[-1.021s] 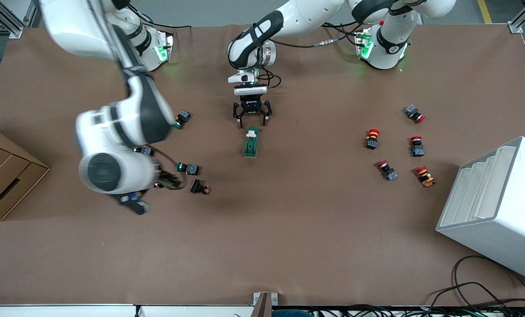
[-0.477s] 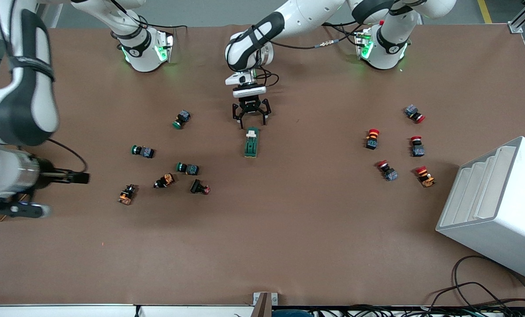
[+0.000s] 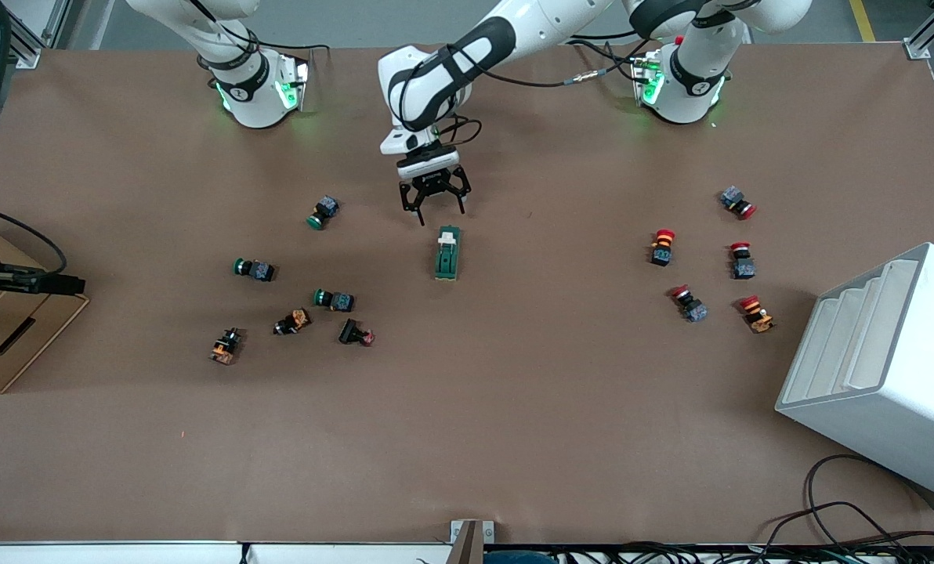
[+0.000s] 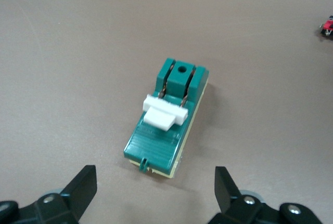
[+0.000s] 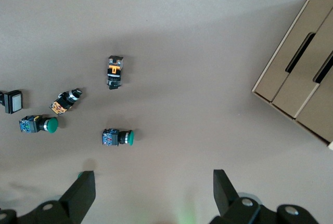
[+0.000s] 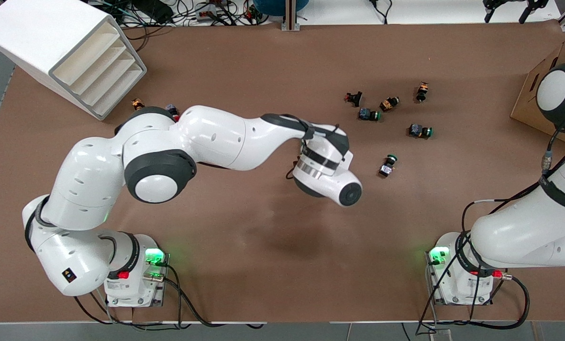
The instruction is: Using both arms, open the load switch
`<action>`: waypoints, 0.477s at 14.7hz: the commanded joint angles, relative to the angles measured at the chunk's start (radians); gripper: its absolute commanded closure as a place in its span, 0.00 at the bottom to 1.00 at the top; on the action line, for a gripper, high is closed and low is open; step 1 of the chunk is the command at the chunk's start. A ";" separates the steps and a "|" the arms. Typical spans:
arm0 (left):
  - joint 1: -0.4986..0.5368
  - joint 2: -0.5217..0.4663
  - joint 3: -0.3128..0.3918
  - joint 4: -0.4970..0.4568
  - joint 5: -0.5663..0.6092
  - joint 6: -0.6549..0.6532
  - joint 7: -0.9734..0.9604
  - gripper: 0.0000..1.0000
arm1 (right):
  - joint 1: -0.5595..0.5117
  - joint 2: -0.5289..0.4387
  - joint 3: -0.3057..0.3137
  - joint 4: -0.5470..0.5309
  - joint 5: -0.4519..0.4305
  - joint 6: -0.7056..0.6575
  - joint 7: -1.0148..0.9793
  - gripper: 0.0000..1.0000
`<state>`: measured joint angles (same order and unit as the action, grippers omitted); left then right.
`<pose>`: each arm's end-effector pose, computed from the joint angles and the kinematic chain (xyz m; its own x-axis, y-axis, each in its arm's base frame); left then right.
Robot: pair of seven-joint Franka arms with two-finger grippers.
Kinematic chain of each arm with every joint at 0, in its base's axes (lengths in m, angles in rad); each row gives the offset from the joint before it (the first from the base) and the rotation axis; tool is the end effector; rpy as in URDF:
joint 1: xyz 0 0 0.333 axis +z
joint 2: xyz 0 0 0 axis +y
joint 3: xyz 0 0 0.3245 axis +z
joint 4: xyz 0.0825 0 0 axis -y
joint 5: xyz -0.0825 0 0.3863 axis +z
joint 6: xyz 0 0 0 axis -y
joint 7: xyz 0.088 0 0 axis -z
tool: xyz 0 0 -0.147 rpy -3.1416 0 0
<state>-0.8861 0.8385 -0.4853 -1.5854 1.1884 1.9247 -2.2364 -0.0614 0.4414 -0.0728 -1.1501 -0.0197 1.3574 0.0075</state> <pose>0.2646 -0.6293 0.1421 0.7366 0.2063 0.6442 0.3018 -0.9525 -0.0401 0.6475 -0.0807 0.5030 0.9627 -0.1421 -0.2303 -0.1336 -0.9896 0.0525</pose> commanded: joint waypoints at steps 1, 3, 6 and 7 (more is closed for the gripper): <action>0.009 -0.022 -0.004 0.051 -0.084 -0.030 0.078 0.00 | -0.012 -0.020 0.027 0.012 -0.010 -0.011 -0.018 0.00; 0.021 -0.032 -0.004 0.088 -0.111 -0.032 0.083 0.00 | -0.009 -0.015 0.031 0.012 0.001 -0.024 -0.015 0.00; 0.055 -0.085 -0.007 0.119 -0.232 -0.033 0.187 0.00 | 0.040 -0.042 0.044 0.007 0.000 -0.061 -0.009 0.00; 0.070 -0.116 -0.004 0.122 -0.278 -0.033 0.223 0.00 | 0.038 -0.053 0.044 0.007 0.007 -0.060 -0.015 0.00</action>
<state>-0.8468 0.7856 -0.4856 -1.4671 0.9945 1.9080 -2.0936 -0.0377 0.4344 -0.0349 -1.1284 -0.0159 1.3102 0.0011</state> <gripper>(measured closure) 0.000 0.000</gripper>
